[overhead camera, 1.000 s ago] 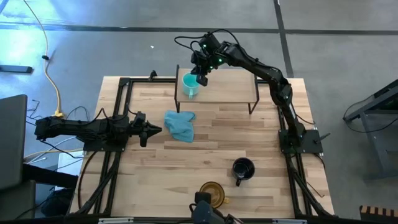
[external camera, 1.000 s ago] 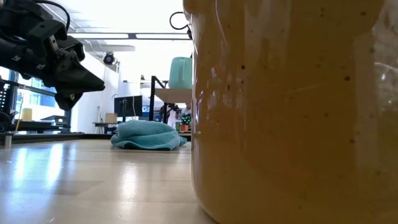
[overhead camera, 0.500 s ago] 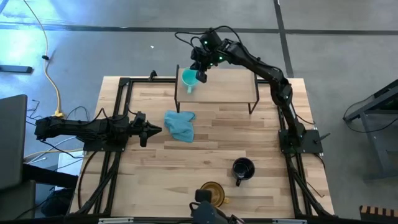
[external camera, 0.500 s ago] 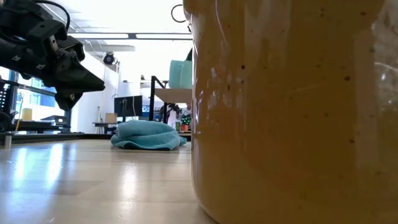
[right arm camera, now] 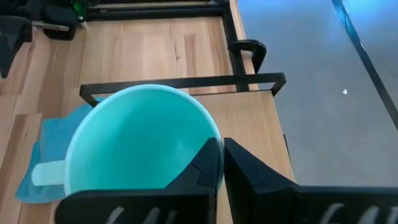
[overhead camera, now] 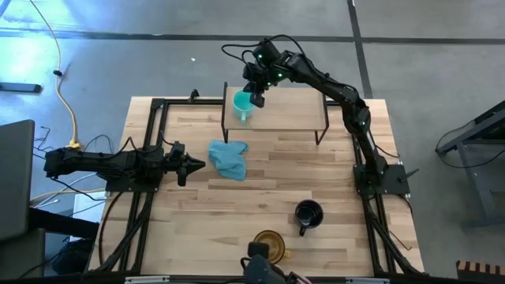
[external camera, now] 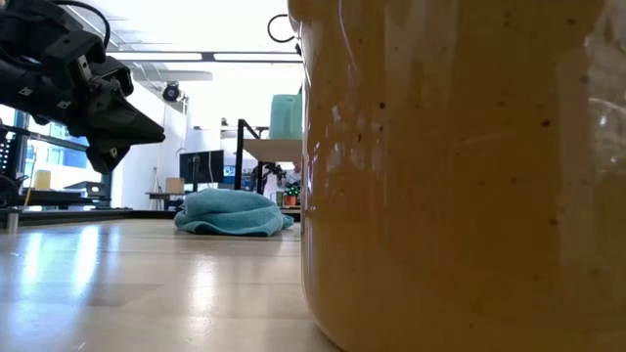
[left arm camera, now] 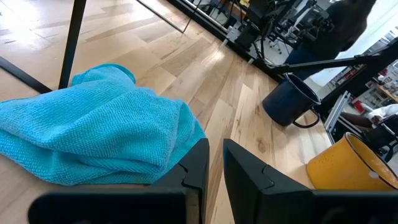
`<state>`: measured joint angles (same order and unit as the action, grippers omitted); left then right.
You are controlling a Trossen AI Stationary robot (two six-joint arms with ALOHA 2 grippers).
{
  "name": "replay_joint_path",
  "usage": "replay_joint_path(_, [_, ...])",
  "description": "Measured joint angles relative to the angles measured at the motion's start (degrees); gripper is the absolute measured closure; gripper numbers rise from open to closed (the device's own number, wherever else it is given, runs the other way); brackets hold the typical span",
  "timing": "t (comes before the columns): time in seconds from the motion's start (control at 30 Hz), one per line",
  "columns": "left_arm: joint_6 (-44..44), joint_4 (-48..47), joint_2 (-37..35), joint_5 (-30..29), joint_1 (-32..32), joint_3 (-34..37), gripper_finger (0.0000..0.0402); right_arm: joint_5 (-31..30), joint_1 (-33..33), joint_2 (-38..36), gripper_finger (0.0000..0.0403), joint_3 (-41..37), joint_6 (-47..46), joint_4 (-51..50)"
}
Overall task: Stack small to large cups/mugs on shelf
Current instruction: Put the blue mug on the shelf
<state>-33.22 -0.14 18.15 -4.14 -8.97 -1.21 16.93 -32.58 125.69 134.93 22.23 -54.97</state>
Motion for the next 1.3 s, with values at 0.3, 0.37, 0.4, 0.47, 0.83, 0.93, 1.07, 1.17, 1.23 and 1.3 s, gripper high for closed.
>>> replay_joint_path(0.3, [-0.01,0.00,-0.01,0.22,0.00,0.00,0.0364,-0.02,0.00,0.02,0.0403,0.00,-0.27,0.39])
replay_joint_path(0.37, [-0.01,0.00,-0.02,0.22,0.00,0.00,0.0364,0.11,0.07,0.02,0.0403,0.00,-0.27,0.39])
replay_joint_path(0.4, [-0.01,0.00,0.00,0.22,0.00,0.00,0.0364,0.16,0.10,0.02,0.0403,0.00,-0.26,0.39])
replay_joint_path(0.47, [-0.01,0.00,0.00,0.22,0.00,0.00,0.0364,0.20,0.12,0.02,0.0403,0.00,-0.15,0.39])
replay_joint_path(0.83, [-0.03,0.00,-0.01,0.23,0.00,0.00,0.0364,1.47,0.13,0.02,0.0393,0.00,-0.12,0.46])
replay_joint_path(0.93, [-0.03,0.00,-0.02,0.24,0.00,0.00,0.0364,1.51,0.13,0.02,0.0390,0.00,-0.12,1.06])
replay_joint_path(1.07, [-0.03,0.00,-0.01,0.24,0.00,0.01,0.0364,1.49,0.13,0.02,0.0390,0.00,-0.12,1.26])
replay_joint_path(1.17, [-0.03,0.00,0.00,0.24,0.00,0.00,0.0364,1.49,0.11,0.02,0.0389,0.00,-0.12,1.26])
replay_joint_path(1.23, [-0.03,0.00,0.00,0.24,0.00,0.00,0.0364,1.49,0.11,0.02,0.0389,0.00,-0.12,1.26])
replay_joint_path(1.3, [-0.05,0.00,0.00,0.24,0.00,0.00,0.0364,1.49,0.12,0.02,0.0389,0.00,-0.12,1.26])
